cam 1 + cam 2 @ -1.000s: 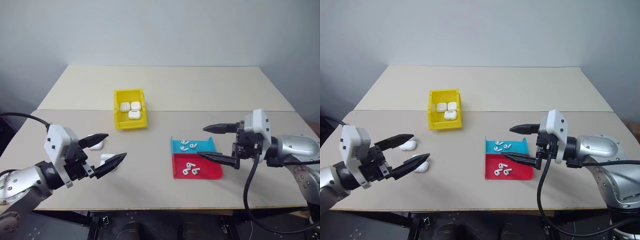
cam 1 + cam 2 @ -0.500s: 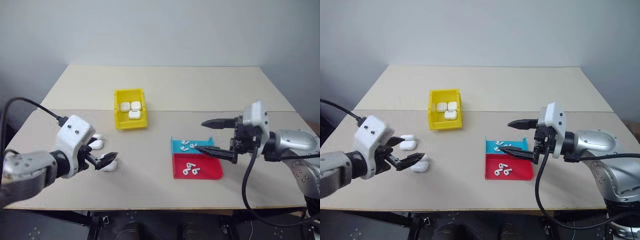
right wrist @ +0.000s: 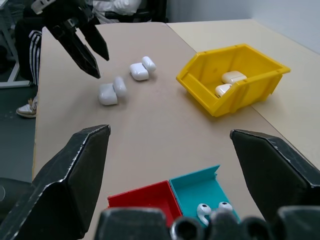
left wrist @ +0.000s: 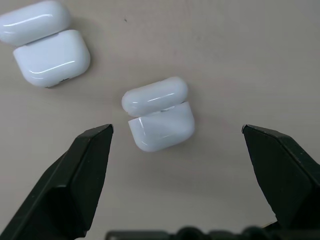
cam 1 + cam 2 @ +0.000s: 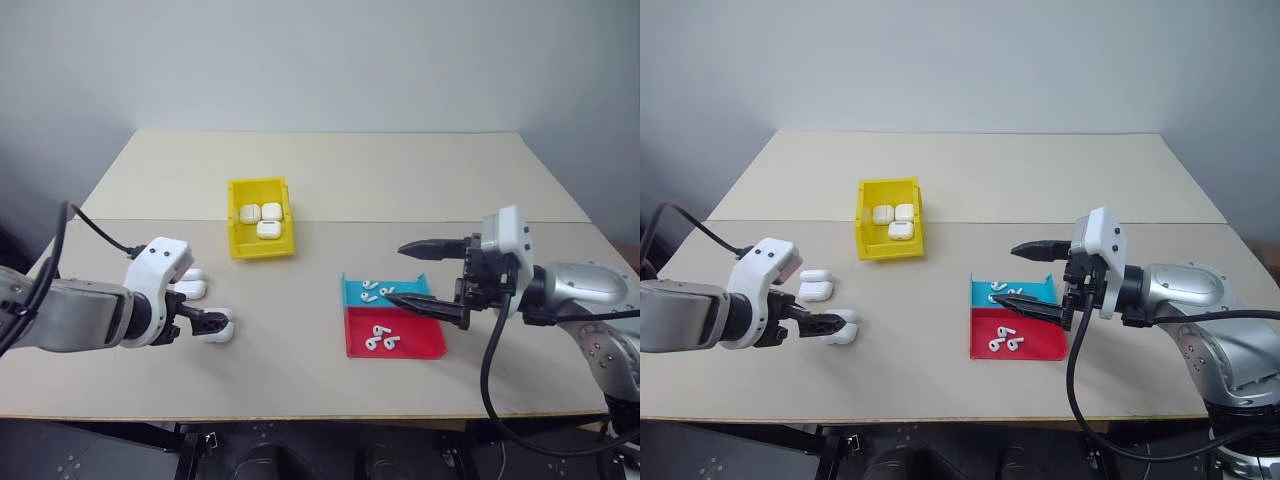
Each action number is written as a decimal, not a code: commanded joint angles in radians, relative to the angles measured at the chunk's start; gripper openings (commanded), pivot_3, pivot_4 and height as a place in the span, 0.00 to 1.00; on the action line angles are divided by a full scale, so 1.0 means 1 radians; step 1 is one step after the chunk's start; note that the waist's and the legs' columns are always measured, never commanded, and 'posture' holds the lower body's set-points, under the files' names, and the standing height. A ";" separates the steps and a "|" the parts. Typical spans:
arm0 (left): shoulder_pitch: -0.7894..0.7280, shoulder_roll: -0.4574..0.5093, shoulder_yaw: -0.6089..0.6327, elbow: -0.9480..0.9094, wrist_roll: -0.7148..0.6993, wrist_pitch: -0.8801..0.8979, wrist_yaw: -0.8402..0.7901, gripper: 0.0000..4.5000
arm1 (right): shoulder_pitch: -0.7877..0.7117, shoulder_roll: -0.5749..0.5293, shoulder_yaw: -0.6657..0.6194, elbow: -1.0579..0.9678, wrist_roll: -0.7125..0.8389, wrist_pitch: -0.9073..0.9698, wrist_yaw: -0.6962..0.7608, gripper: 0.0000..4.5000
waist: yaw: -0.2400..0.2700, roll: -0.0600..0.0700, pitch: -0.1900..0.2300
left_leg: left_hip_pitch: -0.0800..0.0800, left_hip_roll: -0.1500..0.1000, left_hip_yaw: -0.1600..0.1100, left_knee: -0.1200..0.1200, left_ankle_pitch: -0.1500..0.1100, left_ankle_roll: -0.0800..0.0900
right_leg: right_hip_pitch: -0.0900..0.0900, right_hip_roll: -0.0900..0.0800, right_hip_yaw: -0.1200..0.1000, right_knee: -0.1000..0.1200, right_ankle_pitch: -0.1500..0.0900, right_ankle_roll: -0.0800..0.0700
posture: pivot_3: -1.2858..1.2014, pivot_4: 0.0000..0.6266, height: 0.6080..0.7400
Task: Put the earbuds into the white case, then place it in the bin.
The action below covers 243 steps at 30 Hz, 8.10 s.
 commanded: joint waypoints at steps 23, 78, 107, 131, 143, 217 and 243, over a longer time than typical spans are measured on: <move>-0.243 -0.226 -0.231 0.267 -0.007 0.224 0.208 1.00 | 0.061 0.056 -0.001 -0.108 0.010 -0.022 -0.091 0.99 | -0.002 -0.001 0.000 | -0.001 -0.001 -0.002 0.000 0.004 -0.006 | 0.000 -0.001 -0.001 0.000 0.000 0.000 | 0.52 0.24 1.00; 0.093 -0.674 0.208 -0.012 0.964 -0.788 -1.136 0.63 | -0.161 -0.142 0.248 -0.035 -0.202 0.089 0.010 1.00 | 0.009 -0.001 0.000 | 0.003 -0.002 -0.001 -0.001 0.001 -0.001 | 0.008 -0.002 -0.006 -0.004 0.000 0.000 | 0.52 0.24 1.00; 0.075 -0.859 0.214 0.108 1.145 -0.922 -1.794 0.63 | -0.422 -0.107 0.797 0.078 -0.731 -0.002 0.293 0.63 | -0.006 -0.001 0.000 | -0.006 0.000 -0.001 0.005 0.000 0.001 | -0.002 -0.002 -0.005 0.000 -0.001 0.001 | 0.52 0.24 1.00; 0.186 -0.850 0.260 -0.011 1.133 -0.901 -1.722 0.63 | -0.492 0.041 0.881 0.265 -0.969 -0.158 0.452 0.63 | -0.008 -0.001 0.000 | -0.005 0.001 0.000 0.005 0.000 0.001 | -0.001 -0.001 -0.005 0.001 0.000 0.001 | 0.52 0.24 1.00; 0.181 -0.833 0.277 -0.058 1.112 -0.859 -1.681 0.63 | -0.458 0.056 0.859 0.262 -0.977 -0.188 0.476 0.14 | -0.007 -0.001 0.000 | -0.005 0.001 0.000 0.005 0.000 0.000 | -0.001 0.000 -0.005 0.001 0.000 0.001 | 0.52 0.24 1.00; -0.060 -0.926 0.229 0.115 1.137 -0.770 -1.771 0.63 | -0.225 0.268 0.045 -0.138 0.179 0.185 -0.260 0.89 | -0.009 0.000 -0.001 | -0.005 0.002 -0.001 0.004 0.000 0.001 | -0.001 0.001 -0.005 0.000 0.000 0.001 | 0.52 0.24 1.00; 0.080 -0.869 0.306 -0.004 1.125 -0.781 -1.692 0.63 | -0.791 0.043 0.682 0.981 -0.771 -0.830 0.498 0.76 | -0.033 0.000 0.000 | -0.005 0.002 0.001 0.003 0.002 -0.002 | -0.004 0.001 -0.003 0.000 0.000 0.001 | 0.52 0.24 1.00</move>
